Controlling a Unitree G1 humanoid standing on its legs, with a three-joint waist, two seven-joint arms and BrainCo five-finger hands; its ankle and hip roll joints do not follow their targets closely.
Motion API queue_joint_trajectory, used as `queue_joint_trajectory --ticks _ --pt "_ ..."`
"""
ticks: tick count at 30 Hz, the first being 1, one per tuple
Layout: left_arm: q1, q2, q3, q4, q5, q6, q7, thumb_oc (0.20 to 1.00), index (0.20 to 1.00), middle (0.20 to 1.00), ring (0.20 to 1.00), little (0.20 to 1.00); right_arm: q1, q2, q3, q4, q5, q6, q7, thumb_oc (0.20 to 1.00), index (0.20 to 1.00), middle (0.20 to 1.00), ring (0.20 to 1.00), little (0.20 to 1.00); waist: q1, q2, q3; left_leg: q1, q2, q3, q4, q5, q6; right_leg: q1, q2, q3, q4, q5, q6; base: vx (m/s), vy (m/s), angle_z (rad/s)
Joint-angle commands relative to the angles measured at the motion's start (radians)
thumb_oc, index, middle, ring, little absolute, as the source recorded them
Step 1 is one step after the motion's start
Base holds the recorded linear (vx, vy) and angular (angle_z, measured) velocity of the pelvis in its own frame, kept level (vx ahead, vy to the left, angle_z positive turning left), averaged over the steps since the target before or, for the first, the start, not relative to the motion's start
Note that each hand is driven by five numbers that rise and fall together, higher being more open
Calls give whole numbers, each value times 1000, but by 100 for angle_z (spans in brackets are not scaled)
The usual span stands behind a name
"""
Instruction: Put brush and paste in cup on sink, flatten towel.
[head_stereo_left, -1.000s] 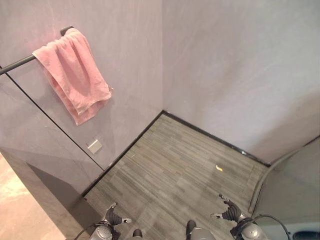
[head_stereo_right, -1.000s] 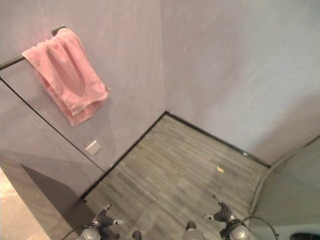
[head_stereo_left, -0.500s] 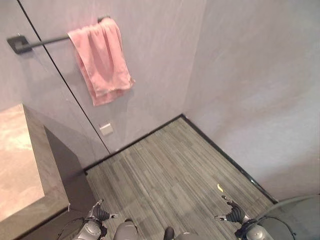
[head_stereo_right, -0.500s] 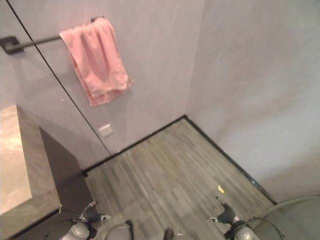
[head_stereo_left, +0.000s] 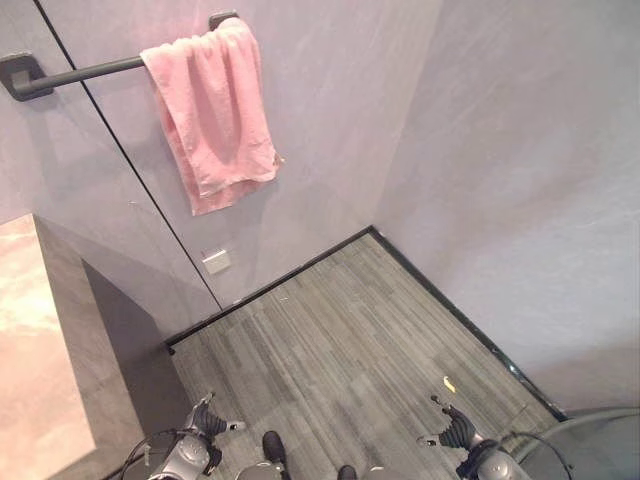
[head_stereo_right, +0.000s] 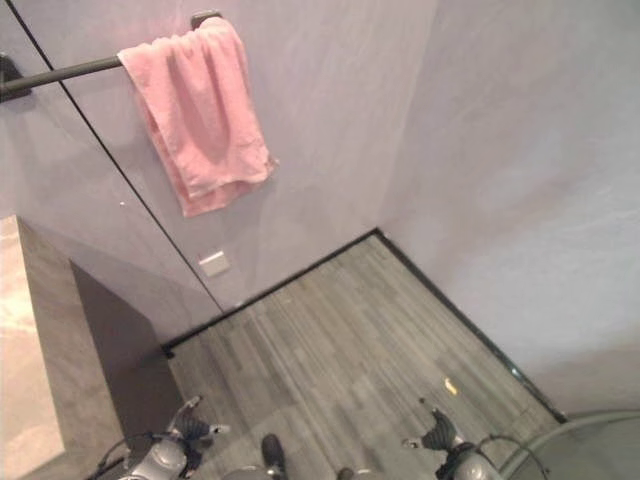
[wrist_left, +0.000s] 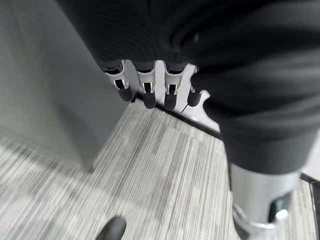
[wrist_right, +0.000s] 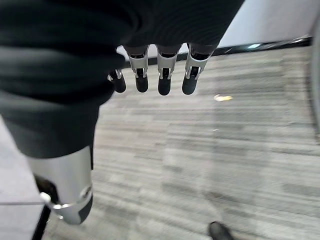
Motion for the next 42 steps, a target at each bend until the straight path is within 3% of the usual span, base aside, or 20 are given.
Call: queue_joint_trajectory --ticks 1,3,5,6,7,9,12,14,15,17,20,25,29,31,32,35,38,39,40,42 --pt "4 57 -10 -74 37 -18 15 1000 1000 1000 1000 1000 -6 22 -7 -54 -12 -18 -15 1000 1000 1000 1000 1000 24 -36 -4 -23 -14 -19 31 36 -13 51 -143 96 32 420 104 148 203 44" --pt "5 60 -22 -78 46 -18 12 1000 1000 1000 1000 1000 -9 24 -4 -72 -10 -19 -15 1000 1000 1000 1000 1000 13 -23 14 15 -21 -33 10 27 -1 1 -131 110 131 431 105 146 146 34" --pt "4 58 -32 -77 55 -19 13 1000 1000 1000 1000 1000 -13 22 -5 -89 -5 -26 -19 1000 1000 1000 1000 1000 -10 -10 26 46 -23 -73 -6 21 0 -75 -43 177 141 355 82 187 47 26" --pt "2 58 -32 -74 56 -20 15 1000 1000 1000 1000 1000 -10 21 -5 -101 -4 -27 -18 1000 1000 1000 1000 1000 -12 -6 27 59 -21 -78 -13 19 -5 -104 -32 166 102 328 71 238 17 69" --pt "3 59 -29 -65 59 -22 18 1000 1000 1000 1000 1000 -7 20 0 -111 -4 -30 -15 1000 1000 1000 1000 1000 -7 -9 30 78 -24 -71 -20 12 -12 -97 -69 116 42 304 69 211 -22 62" --pt "3 52 -31 -45 64 -22 20 1000 1000 1000 1000 1000 -6 8 3 -123 -16 -33 -19 1000 1000 1000 1000 1000 -11 -11 28 93 -20 -82 -27 0 -29 -113 -82 84 -106 289 71 229 -116 15" --pt "-4 42 -28 -27 67 -25 24 1000 1000 1000 1000 1000 -12 7 8 -122 -21 -31 -20 1000 1000 1000 1000 1000 -30 -25 30 128 -22 -133 -26 -25 -56 -138 -80 180 -318 367 98 315 -183 36" --pt "-9 40 -28 -23 73 -27 27 1000 1000 1000 1000 1000 -10 -3 8 -149 -32 -26 -13 1000 1000 1000 1000 1000 -44 -33 30 158 -13 -161 -20 -49 -69 -149 -87 222 -372 400 118 294 -188 57" --pt "-10 41 -28 -20 73 -26 27 1000 1000 1000 1000 1000 -8 -7 7 -159 -34 -26 -6 1000 1000 1000 1000 1000 -48 -41 23 172 -9 -173 -17 -58 -76 -141 -80 234 -365 390 118 258 -169 61" --pt "-11 38 -31 -19 71 -28 26 1000 1000 1000 1000 1000 -6 -4 9 -140 -34 -25 -3 1000 1000 1000 1000 1000 -48 -44 18 175 -3 -184 -9 -62 -80 -125 -79 226 -372 377 115 189 -169 69" --pt "-1 29 -16 -3 32 -29 28 1000 1000 1000 1000 1000 -17 -18 19 -128 -33 -28 6 1000 1000 1000 1000 1000 -44 -45 -21 180 40 -219 8 -40 -107 -74 -39 185 -371 348 88 226 -271 48" --pt "-1 27 -14 -21 4 -24 23 1000 1000 1000 1000 1000 -37 -54 12 -103 -23 -27 -12 1000 1000 1000 1000 1000 -36 -37 -16 141 92 -256 86 1 -141 -43 0 127 -355 291 45 123 -220 34" --pt "-4 21 -7 -28 -21 -23 22 1000 1000 1000 1000 1000 -12 -69 -27 -105 6 -24 -19 1000 1000 1000 1000 1000 -37 -44 5 50 88 -257 254 44 -158 -4 0 94 -363 271 14 78 -156 40" --pt "-4 20 -9 -42 -28 -20 19 1000 1000 1000 1000 1000 -2 -67 -40 -92 18 -17 -25 1000 1000 1000 1000 1000 -47 -48 12 26 99 -208 280 47 -153 5 -4 80 -358 261 7 78 -67 28" --pt "-5 19 -14 -46 -25 -17 15 1000 1000 1000 1000 1000 10 -57 -50 -70 16 -9 -30 1000 1000 1000 1000 1000 -59 -40 8 29 130 -134 192 51 -155 17 -11 63 -360 250 16 90 6 25" --pt "-4 12 -18 -40 -16 -17 15 1000 1000 1000 1000 1000 23 -49 -64 -50 17 -5 -40 1000 1000 1000 1000 1000 -63 -27 -3 17 163 -78 67 83 -167 38 -30 45 -372 239 32 115 113 51" --pt "-8 2 -40 -26 0 -14 18 1000 1000 1000 1000 1000 12 -48 -56 -12 9 -3 -55 1000 1000 1000 1000 1000 -55 -4 -11 -19 202 -88 -23 173 -190 57 -46 43 -377 229 48 157 173 39" --pt "-9 1 -41 -25 0 -14 18 1000 1000 1000 1000 1000 11 -48 -56 -11 9 -4 -55 1000 1000 1000 1000 1000 -56 -4 -11 -18 202 -88 -25 174 -190 58 -47 42 -377 228 48 161 182 -9" --pt "-6 -1 -47 -21 1 -12 12 1000 1000 1000 1000 1000 -2 -35 -47 -1 8 4 -48 1000 1000 1000 1000 1000 -55 5 -19 10 184 -106 -11 131 -181 70 -58 59 -377 222 56 134 193 -25" --pt "-4 2 -56 -25 8 -14 6 1000 1000 1000 1000 1000 -9 -24 -48 3 10 8 -47 1000 1000 1000 1000 1000 -54 9 -28 21 158 -115 -6 106 -170 78 -79 83 -377 232 64 164 276 -47"
